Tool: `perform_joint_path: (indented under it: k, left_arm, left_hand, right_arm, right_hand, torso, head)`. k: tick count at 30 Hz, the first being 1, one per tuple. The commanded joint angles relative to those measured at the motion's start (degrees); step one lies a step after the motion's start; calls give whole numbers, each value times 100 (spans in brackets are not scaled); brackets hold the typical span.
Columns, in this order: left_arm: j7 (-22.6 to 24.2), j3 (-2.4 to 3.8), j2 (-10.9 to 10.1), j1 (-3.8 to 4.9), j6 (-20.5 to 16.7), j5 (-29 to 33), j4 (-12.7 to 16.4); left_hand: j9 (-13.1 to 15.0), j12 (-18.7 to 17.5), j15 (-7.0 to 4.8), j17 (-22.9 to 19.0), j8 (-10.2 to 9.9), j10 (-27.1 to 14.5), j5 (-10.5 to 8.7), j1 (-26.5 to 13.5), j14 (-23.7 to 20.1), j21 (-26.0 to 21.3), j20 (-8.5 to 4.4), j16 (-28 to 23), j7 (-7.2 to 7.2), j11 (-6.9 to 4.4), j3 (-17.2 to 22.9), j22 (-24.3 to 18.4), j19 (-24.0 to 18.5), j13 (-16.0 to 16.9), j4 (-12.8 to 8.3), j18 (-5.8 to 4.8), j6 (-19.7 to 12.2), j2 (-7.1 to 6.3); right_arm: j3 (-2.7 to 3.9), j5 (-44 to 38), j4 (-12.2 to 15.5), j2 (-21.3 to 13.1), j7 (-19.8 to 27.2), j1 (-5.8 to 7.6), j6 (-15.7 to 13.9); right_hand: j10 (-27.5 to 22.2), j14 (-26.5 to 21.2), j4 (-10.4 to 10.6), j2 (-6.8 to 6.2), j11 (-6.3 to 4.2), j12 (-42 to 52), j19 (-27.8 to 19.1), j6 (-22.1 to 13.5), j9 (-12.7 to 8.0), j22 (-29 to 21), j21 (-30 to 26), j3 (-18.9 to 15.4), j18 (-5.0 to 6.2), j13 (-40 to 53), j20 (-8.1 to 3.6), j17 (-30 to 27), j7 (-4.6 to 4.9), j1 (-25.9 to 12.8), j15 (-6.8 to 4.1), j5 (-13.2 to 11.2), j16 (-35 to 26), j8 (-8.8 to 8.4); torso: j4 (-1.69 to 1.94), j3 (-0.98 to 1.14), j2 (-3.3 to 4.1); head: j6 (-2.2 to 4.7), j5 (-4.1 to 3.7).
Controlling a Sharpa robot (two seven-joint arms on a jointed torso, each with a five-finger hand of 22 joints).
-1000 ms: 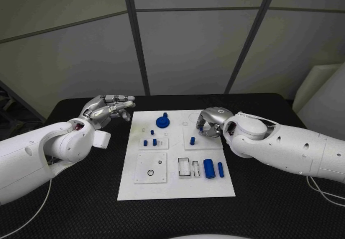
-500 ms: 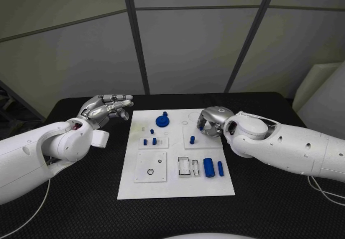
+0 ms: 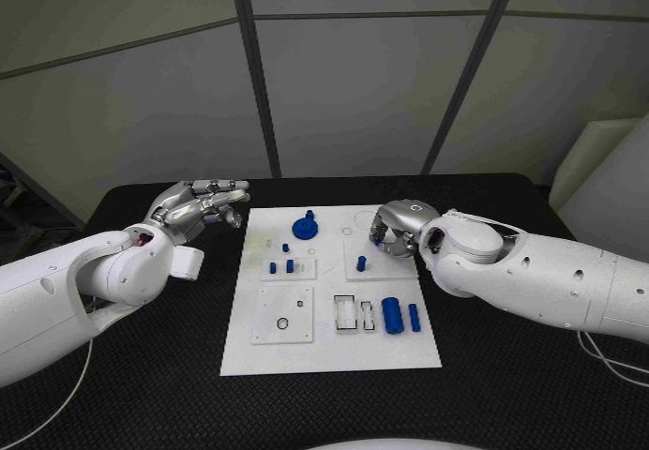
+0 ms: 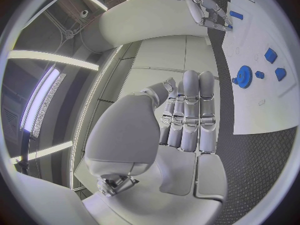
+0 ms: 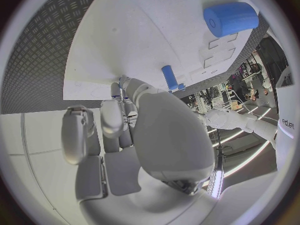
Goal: Assemble the parts on the task board
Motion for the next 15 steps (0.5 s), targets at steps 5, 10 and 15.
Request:
perform_joint_path:
  k: [5,10,15]
  left_arm:
    - [-4,4,14,4,80,38,-7]
    - [13,4,28,4,2,38,-27]
    - [49,4,44,4,-74,38,-40]
  left_hand:
    - [-12,-34,6,-10,-24,-36,-22,-37,-48,-40,9,-17,14,35,-29,-15,-38,-8,-15,-105,10,48]
    - [-19,-47,13,-19,-45,-61,-23,-43,-49,-64,12,-35,25,44,-42,-34,-33,-12,-24,-105,-9,47]
    - [-38,-95,31,-32,-94,-144,-45,-91,-34,-117,27,-59,41,73,-95,-78,-12,-23,-19,-109,-59,29]
  right_arm:
    - [1,-66,11,49,-77,9,-332]
    - [1,-64,8,51,-154,9,-412]
    - [1,-62,60,36,-189,9,-536]
  right_hand:
    - [224,135,-58,163,-83,45,416,180,70,1217,258,-2,-108,28,-101,-106,-62,-172,-84,22,-35,74]
    - [259,138,-74,203,-96,24,444,212,90,1264,319,-21,-124,23,-114,-124,-79,-253,-95,17,-27,78]
    - [272,143,-75,214,-101,2,469,222,105,1308,375,-55,-138,17,-121,-117,-91,-336,-100,1,-3,74]
  torso:
    - [2,0,-1]
    - [-15,3,-4]
    - [11,2,-1]
  head:
    - [-31,-44]
    - [-39,-42]
    - [-36,-49]
